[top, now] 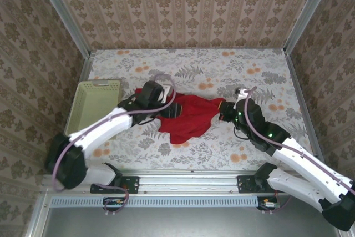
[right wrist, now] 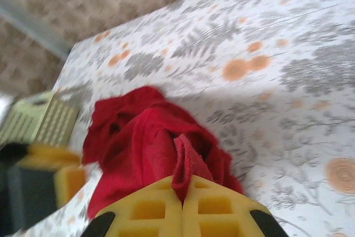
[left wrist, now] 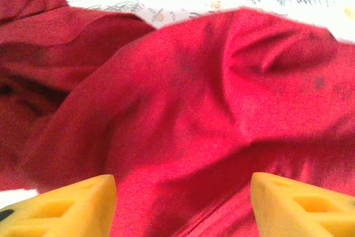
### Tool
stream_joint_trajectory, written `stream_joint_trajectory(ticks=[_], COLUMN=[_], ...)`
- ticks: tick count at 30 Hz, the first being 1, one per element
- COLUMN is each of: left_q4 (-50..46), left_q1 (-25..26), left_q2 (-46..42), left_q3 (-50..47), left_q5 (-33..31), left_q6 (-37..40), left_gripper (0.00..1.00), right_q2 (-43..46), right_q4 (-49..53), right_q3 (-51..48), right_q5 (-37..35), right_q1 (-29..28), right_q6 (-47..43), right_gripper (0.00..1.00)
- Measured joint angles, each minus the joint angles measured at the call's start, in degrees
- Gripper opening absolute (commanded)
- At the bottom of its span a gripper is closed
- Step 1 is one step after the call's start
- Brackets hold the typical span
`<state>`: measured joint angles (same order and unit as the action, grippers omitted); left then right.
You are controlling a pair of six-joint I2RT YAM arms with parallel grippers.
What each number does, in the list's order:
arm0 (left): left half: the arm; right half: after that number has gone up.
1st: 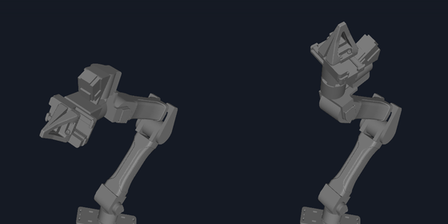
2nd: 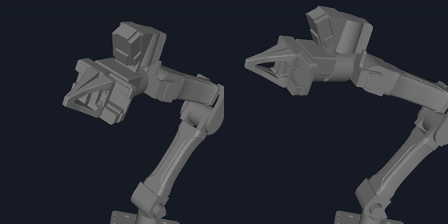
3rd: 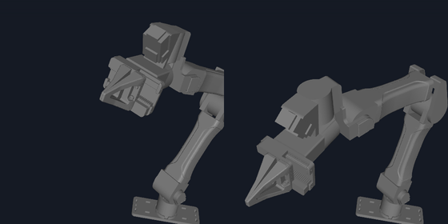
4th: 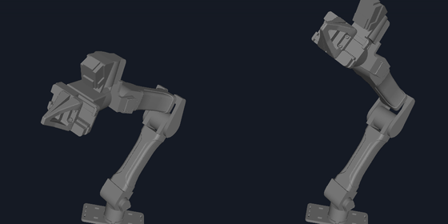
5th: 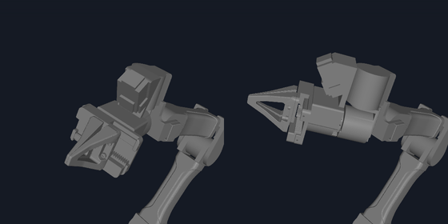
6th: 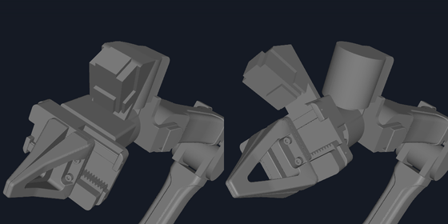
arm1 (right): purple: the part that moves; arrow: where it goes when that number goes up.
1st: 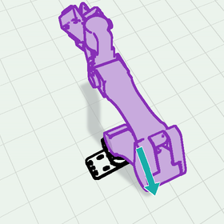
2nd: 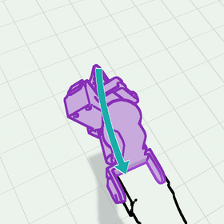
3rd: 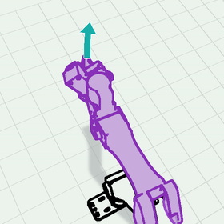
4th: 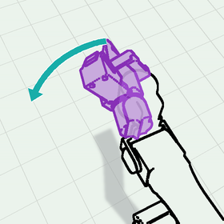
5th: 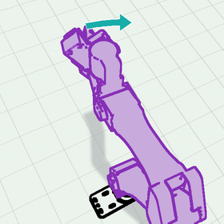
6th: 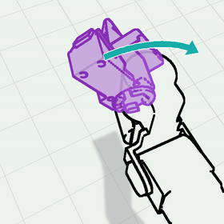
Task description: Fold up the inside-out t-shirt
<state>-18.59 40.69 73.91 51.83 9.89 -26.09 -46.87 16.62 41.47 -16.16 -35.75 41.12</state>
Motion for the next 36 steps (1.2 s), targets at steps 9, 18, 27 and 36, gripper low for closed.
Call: stream_joint_trajectory(ticks=[9, 18, 27, 36], left_q4=[3.69, 10.97, 10.47, -6.40], left_q1=[1.55, 2.95, 2.95, 3.50], left_q2=[-7.74, 0.48, 4.55, -2.84], left_q3=[-19.63, -19.06, -12.46, 17.22], left_q5=[-0.04, -2.91, -3.98, -16.00], left_q6=[0.46, 3.08, 7.13, 16.04], left_gripper=[0.87, 0.75, 0.06, 0.00], right_q2=[0.90, 0.81, 1.57, -0.02], right_q4=[0.28, 0.96, 5.84, 9.99], right_q3=[-3.39, -3.39, -0.09, 18.60], right_q5=[0.09, 0.44, 1.11, 1.14], right_q1=[4.85, 5.64, 8.02, 9.40], right_q6=[6.49, 7.10, 5.27, -3.02], right_gripper=[0.00, 0.00, 0.00, 0.00])
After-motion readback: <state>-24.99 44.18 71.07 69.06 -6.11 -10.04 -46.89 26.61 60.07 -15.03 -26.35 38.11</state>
